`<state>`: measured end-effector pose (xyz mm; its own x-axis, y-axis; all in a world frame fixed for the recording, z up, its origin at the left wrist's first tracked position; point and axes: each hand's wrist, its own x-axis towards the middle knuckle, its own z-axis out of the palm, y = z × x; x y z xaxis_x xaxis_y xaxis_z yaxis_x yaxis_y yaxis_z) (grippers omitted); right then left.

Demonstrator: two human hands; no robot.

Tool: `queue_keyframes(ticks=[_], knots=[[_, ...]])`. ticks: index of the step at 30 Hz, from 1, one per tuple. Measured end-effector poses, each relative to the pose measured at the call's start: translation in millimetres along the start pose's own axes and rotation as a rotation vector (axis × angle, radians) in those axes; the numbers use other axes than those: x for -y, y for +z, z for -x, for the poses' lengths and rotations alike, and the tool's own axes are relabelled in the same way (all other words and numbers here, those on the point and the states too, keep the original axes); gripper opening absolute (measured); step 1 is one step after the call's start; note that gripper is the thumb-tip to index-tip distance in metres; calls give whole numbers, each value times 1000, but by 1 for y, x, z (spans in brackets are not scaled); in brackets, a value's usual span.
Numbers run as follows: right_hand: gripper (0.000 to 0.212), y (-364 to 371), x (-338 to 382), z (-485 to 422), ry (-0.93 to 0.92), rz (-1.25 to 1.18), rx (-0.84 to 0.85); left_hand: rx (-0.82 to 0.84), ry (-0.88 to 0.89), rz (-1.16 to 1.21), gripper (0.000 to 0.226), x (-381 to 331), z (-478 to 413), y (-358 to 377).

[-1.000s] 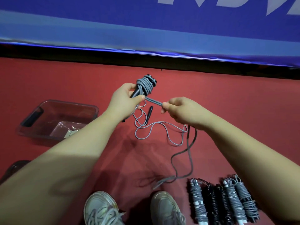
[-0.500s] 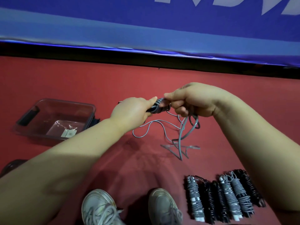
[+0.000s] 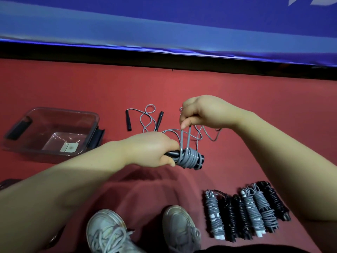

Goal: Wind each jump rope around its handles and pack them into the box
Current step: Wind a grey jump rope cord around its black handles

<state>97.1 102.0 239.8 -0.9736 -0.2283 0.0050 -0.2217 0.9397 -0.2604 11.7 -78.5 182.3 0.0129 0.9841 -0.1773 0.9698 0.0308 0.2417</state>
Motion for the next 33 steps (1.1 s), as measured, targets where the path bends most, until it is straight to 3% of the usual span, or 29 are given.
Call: queue_keyframes(ticks=[4, 7, 9, 11, 16, 19, 23, 27, 30, 33], knots=[[19, 3, -9, 7, 154, -357, 10, -92, 77, 166, 32, -14, 8, -14], [36, 4, -7, 10, 273, -663, 24, -136, 115, 257, 24, -14, 12, -20], [38, 2, -2, 4, 213, -828, 31, -149, 147, 281, 16, -17, 13, -22], [42, -1, 0, -2, 134, -958, 98, -148, 158, 280, 23, -21, 14, -24], [42, 11, -16, 3, 194, -1128, 149, -221, 178, 252, 34, -23, 21, -29], [53, 32, -18, 6, 234, -1228, 118, -294, 131, 281, 18, -26, 23, -31], [23, 48, -4, 3, 372, -1090, -82, -597, -71, 723, 34, -26, 19, -36], [33, 62, 7, -4, 343, -1076, -205, -821, -268, 1094, 37, -3, 10, -48], [25, 53, 8, -8, 361, -801, -255, -828, -443, 1204, 34, 17, 8, -51], [19, 40, 2, -12, 310, -477, -319, -778, -505, 1268, 32, 23, 9, -49]])
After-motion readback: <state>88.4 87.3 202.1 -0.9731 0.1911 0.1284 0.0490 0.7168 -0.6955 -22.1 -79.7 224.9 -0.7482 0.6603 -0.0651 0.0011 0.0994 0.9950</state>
